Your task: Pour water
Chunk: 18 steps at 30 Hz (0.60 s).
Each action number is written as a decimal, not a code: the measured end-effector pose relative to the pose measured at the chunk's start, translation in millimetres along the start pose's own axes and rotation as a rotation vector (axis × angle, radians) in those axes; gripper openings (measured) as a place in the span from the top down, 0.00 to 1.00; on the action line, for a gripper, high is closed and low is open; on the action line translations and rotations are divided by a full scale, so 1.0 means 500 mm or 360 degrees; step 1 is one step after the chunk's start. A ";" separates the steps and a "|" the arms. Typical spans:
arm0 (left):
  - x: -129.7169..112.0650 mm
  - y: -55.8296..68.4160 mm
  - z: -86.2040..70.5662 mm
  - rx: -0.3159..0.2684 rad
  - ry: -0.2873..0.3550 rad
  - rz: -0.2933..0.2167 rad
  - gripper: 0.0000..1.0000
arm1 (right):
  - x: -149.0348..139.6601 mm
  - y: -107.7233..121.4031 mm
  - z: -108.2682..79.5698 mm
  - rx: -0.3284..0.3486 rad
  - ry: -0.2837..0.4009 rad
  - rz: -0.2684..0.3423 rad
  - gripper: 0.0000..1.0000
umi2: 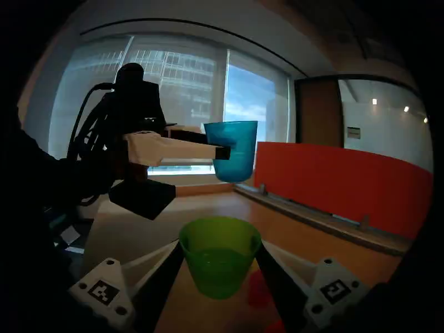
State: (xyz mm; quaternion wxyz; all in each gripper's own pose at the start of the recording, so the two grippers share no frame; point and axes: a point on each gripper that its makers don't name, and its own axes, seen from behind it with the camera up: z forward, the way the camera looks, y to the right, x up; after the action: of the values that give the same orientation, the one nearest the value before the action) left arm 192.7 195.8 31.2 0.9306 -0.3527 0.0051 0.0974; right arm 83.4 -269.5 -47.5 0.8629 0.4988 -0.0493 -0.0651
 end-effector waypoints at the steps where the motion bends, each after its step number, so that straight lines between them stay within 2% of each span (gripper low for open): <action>1: -0.003 -0.002 0.000 0.0003 -0.0009 0.0002 0.21 | 0.000 0.000 0.000 -0.0001 -0.0001 -0.0003 0.11; 6: -0.020 -0.006 -0.002 0.0000 -0.0050 0.0000 0.21 | 0.001 0.003 -0.001 -0.0003 -0.0001 -0.0004 0.11; 12: -0.047 -0.010 -0.005 -0.0011 -0.0099 -0.0052 0.21 | -0.004 0.005 -0.001 -0.0004 -0.0015 -0.0001 0.11; 18: -0.092 -0.017 -0.008 -0.0017 -0.0193 -0.0071 0.21 | -0.017 0.006 -0.004 -0.0002 -0.0065 -0.0008 0.10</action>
State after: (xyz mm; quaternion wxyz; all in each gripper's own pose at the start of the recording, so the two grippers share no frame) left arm 149.2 179.0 37.3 0.9292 -0.3513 -0.0597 0.0978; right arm 75.5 -265.0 -46.2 0.8619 0.4968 -0.0655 -0.0773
